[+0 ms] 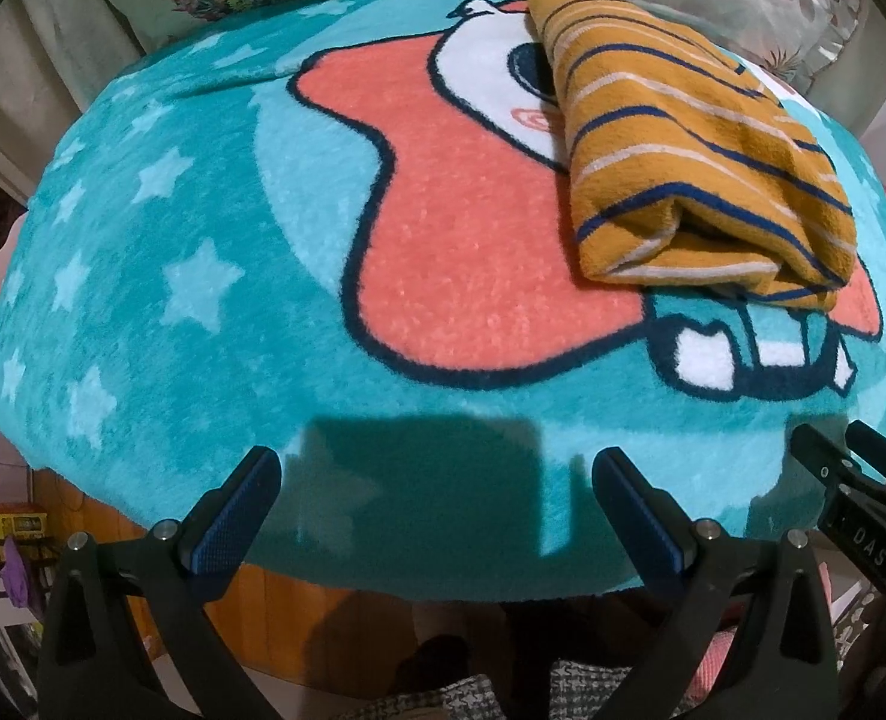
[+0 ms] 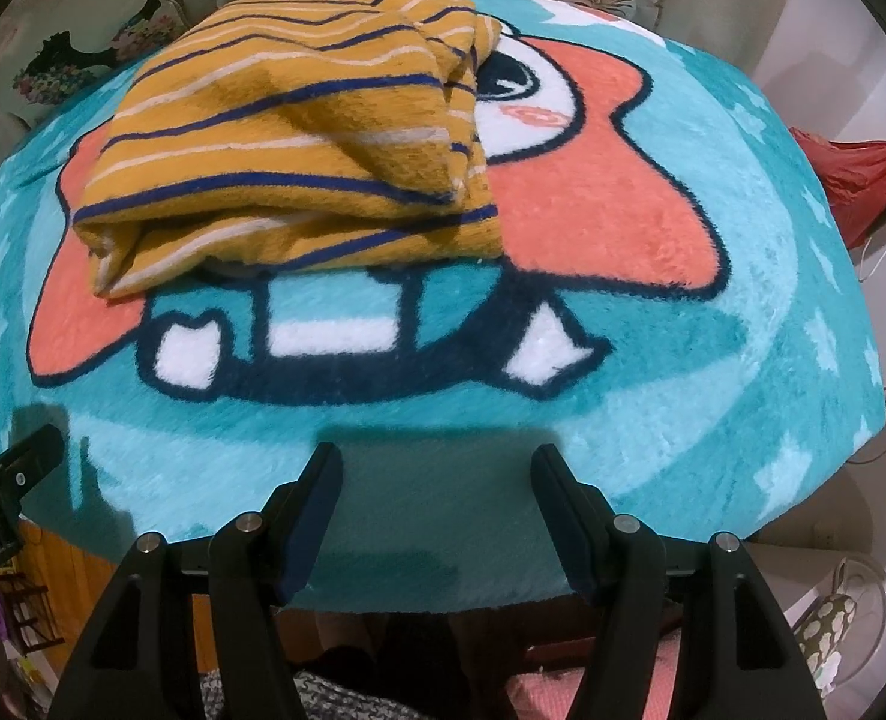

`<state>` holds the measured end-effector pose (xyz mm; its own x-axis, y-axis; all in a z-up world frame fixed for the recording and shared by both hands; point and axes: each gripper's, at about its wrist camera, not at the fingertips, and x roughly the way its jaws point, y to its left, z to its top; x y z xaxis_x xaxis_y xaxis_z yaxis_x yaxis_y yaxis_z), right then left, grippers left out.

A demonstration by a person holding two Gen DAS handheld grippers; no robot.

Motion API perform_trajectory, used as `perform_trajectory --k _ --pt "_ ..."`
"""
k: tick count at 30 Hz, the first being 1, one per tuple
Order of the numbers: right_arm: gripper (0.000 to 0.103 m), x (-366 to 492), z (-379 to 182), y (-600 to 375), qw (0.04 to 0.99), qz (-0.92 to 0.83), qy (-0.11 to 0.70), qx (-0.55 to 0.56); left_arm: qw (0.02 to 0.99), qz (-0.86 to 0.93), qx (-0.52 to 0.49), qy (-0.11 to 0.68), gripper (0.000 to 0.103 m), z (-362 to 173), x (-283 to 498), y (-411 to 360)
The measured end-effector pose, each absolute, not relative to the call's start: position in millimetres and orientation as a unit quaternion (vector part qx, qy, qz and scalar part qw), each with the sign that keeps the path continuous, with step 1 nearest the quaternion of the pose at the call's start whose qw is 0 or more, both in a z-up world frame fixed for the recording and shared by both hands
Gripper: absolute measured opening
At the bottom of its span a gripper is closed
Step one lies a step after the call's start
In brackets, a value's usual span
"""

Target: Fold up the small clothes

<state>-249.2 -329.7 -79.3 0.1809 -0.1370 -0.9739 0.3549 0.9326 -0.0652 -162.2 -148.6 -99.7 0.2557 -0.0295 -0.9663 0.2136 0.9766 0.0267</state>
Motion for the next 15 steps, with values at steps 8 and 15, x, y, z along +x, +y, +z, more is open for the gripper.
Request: perform_trajectory --k 8,15 --pt "0.070 -251 -77 -322 0.764 -0.160 0.619 0.084 0.789 -0.077 0.075 0.604 0.103 -99 -164 -144" --pt "0.070 -253 -75 -317 0.764 -0.159 0.620 0.084 0.790 -0.077 0.076 0.604 0.103 -99 -165 -143"
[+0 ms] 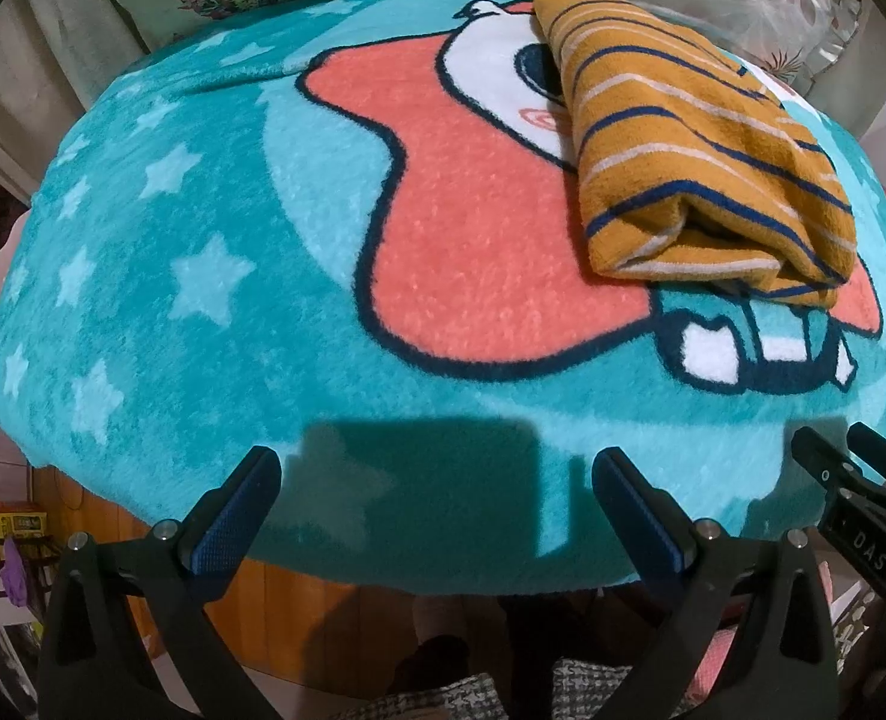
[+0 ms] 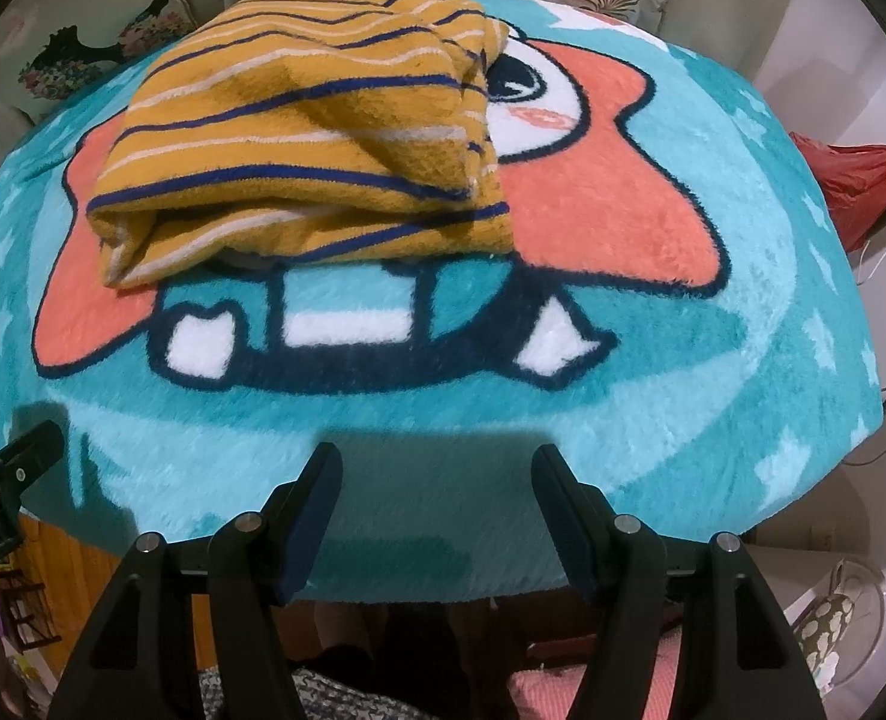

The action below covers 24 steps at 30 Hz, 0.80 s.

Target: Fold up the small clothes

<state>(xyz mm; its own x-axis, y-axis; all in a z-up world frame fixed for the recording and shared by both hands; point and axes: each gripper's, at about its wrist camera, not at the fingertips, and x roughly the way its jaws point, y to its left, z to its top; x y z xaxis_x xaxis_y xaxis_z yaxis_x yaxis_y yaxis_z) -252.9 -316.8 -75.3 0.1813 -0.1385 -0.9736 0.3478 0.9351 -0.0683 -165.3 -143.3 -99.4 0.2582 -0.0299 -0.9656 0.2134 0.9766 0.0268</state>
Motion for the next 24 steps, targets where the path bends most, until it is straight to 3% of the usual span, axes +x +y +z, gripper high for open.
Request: perform_trajectory --k 24 --pt "0.071 -244 -77 -310 0.763 -0.147 0.625 0.073 0.787 -0.070 0.067 0.610 0.103 -102 -163 -134"
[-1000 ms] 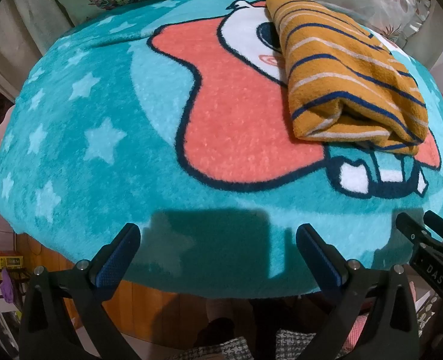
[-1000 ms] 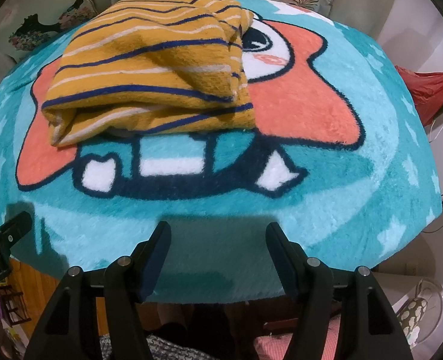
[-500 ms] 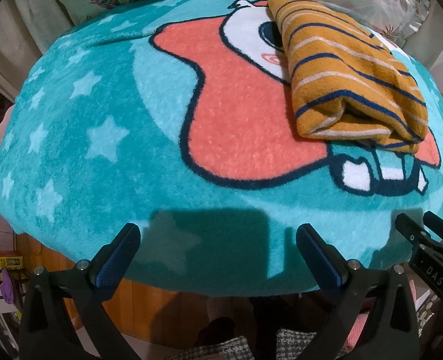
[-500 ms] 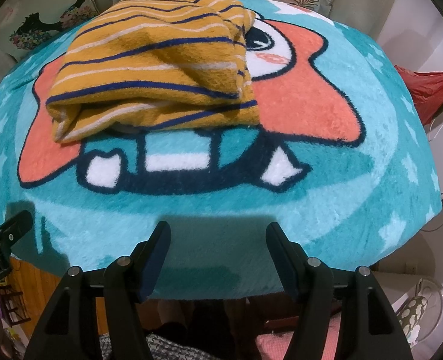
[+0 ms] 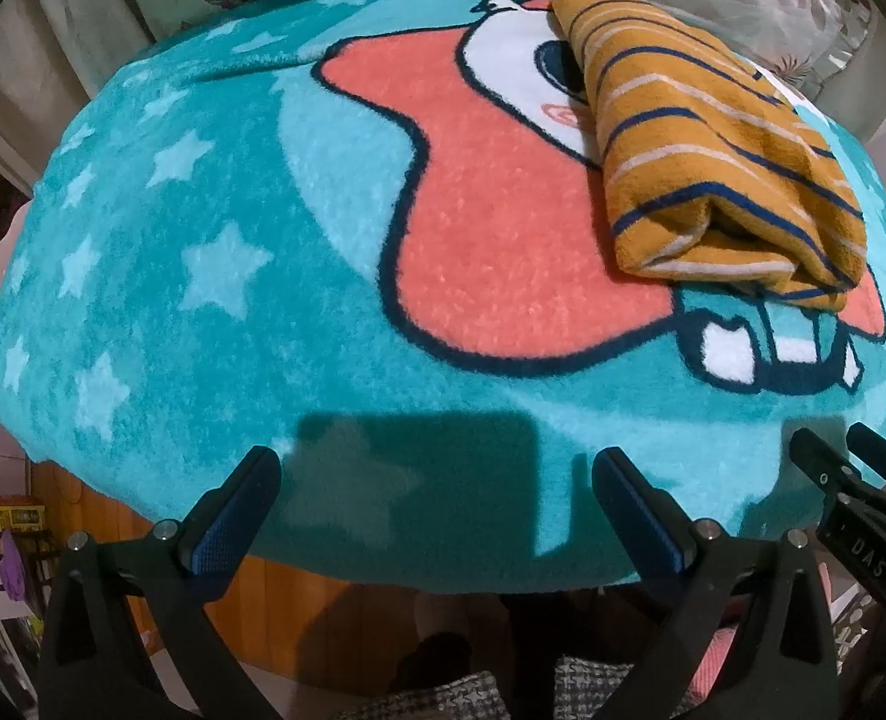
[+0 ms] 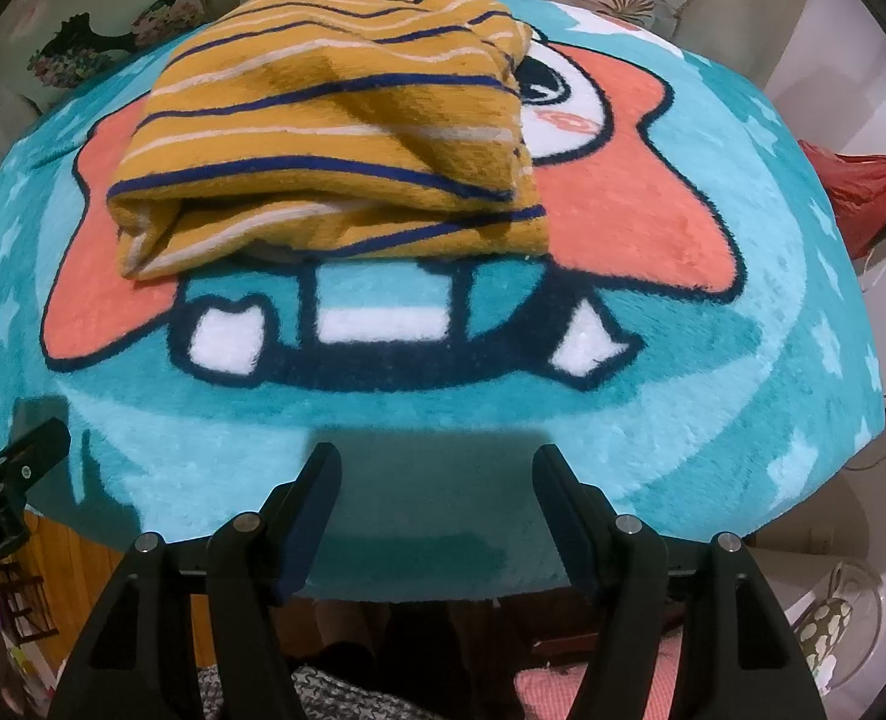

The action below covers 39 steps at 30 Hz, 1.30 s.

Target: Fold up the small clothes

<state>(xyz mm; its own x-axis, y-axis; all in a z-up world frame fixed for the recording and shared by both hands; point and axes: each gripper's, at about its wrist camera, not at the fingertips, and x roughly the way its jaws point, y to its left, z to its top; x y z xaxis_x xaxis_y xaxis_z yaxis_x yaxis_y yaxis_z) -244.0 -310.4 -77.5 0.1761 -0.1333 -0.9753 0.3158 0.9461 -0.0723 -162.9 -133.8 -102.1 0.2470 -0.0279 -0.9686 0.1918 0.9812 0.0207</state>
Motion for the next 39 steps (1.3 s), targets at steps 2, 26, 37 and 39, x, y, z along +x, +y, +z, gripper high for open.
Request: perform_trajectory --k 2,26,37,39 --pt "0.071 -243 -78 -310 0.763 -0.146 0.625 0.072 0.786 -0.068 0.066 0.610 0.103 -102 -163 -133" --pt "0.071 -244 -80 -322 0.763 -0.144 0.625 0.079 0.784 -0.063 0.066 0.614 0.103 -103 -165 -149" --pt "0.071 -237 -83 -328 0.762 -0.136 0.629 0.075 0.781 -0.057 0.058 0.620 0.103 -108 -159 -162" --pt "0.071 -233 -84 -333 0.762 -0.134 0.629 0.076 0.782 -0.055 0.058 0.618 0.103 -108 -157 -164"
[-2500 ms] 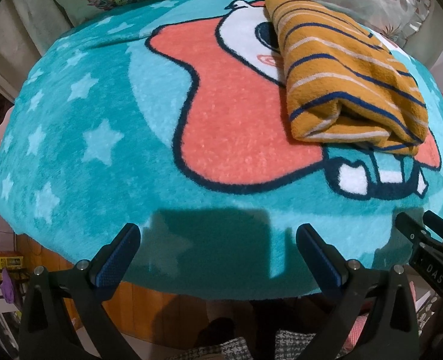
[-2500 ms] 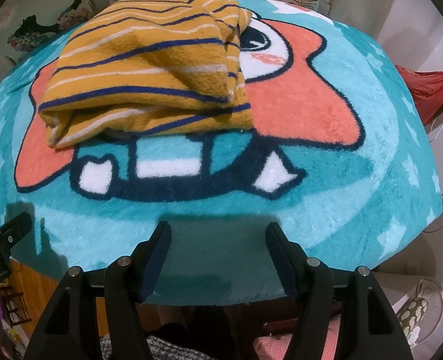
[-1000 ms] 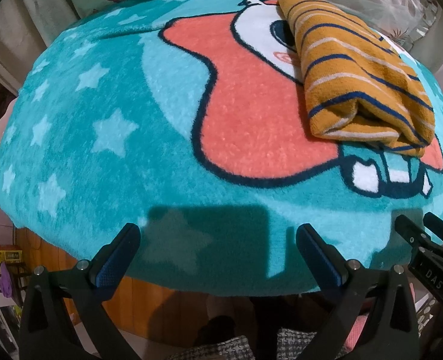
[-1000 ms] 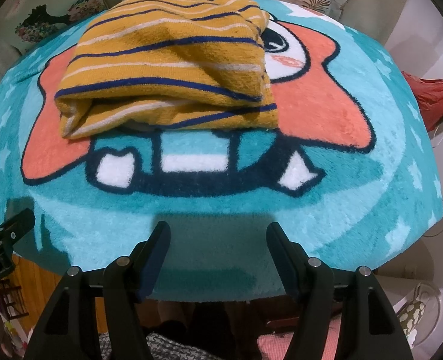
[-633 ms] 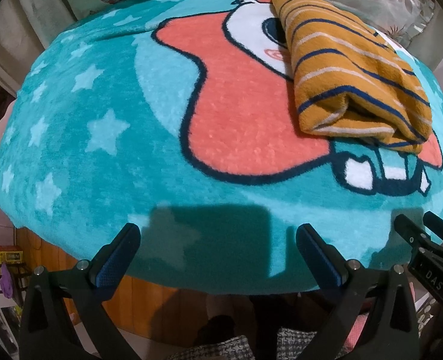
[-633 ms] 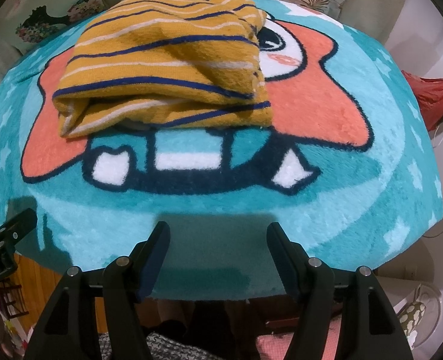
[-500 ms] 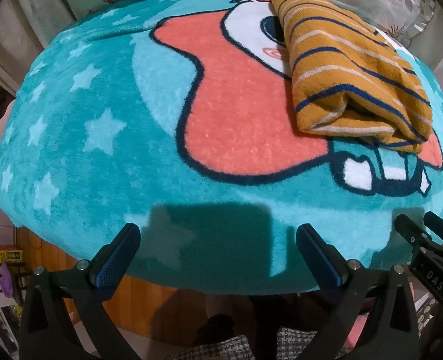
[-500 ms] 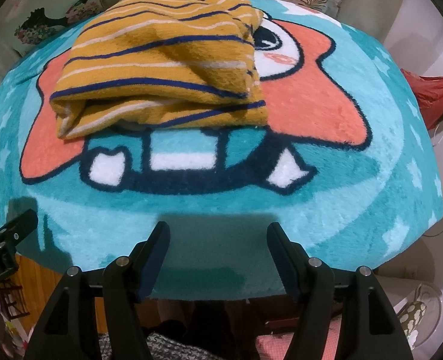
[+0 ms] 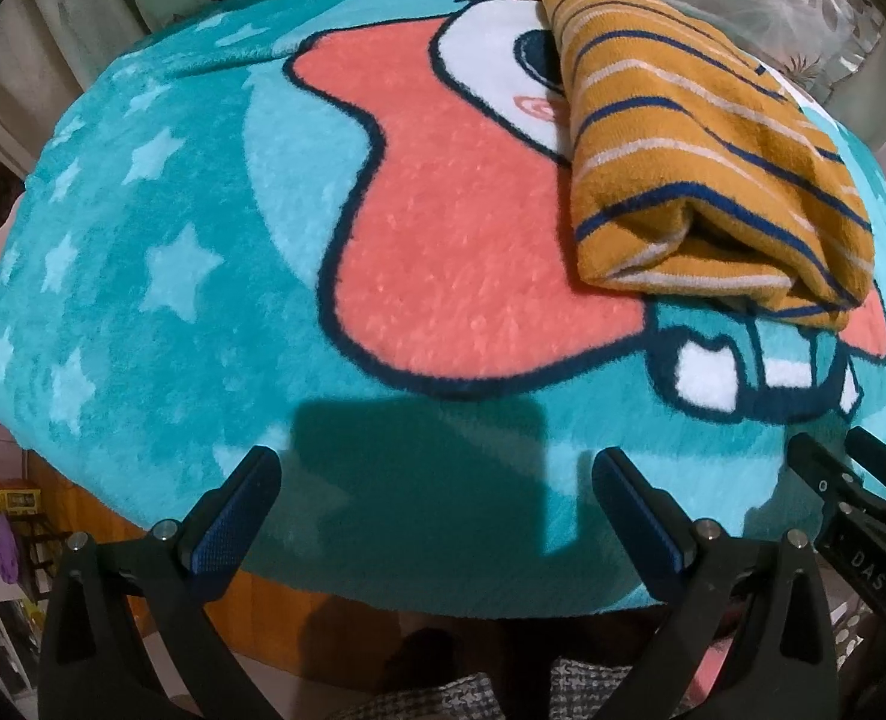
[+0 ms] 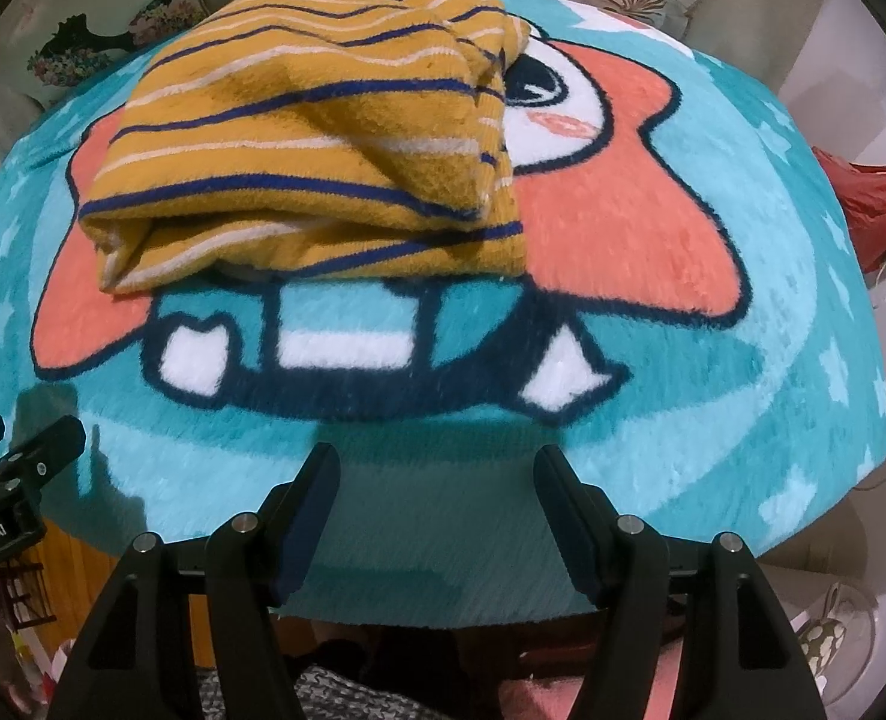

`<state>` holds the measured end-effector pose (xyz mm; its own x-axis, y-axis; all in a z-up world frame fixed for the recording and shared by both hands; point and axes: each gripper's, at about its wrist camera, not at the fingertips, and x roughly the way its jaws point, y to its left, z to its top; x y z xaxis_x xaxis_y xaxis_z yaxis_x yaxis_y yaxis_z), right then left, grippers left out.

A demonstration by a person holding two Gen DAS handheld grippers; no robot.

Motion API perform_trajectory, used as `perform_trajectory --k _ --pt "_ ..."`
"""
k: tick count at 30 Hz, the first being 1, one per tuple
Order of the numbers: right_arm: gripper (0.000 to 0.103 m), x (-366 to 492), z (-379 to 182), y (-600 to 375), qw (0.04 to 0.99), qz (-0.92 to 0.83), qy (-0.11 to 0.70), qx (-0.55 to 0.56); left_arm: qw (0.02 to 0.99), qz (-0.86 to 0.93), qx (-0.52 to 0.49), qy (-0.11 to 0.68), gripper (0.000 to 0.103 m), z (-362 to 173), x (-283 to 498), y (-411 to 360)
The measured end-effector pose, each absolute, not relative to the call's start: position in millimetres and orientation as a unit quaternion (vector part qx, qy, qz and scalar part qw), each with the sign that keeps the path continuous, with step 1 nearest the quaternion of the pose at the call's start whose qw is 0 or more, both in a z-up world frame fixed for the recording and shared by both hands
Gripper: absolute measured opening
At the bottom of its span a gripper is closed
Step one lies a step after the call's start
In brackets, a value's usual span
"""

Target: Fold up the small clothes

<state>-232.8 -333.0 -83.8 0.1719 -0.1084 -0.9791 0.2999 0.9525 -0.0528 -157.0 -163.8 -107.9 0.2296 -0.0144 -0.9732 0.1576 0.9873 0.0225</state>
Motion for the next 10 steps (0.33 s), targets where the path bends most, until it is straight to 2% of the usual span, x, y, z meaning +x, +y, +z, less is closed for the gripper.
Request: perform_trajectory --k 10 --pt "0.072 -211 -86 -348 0.763 -0.117 0.632 0.064 0.793 -0.047 0.055 0.605 0.103 -105 -143 -179"
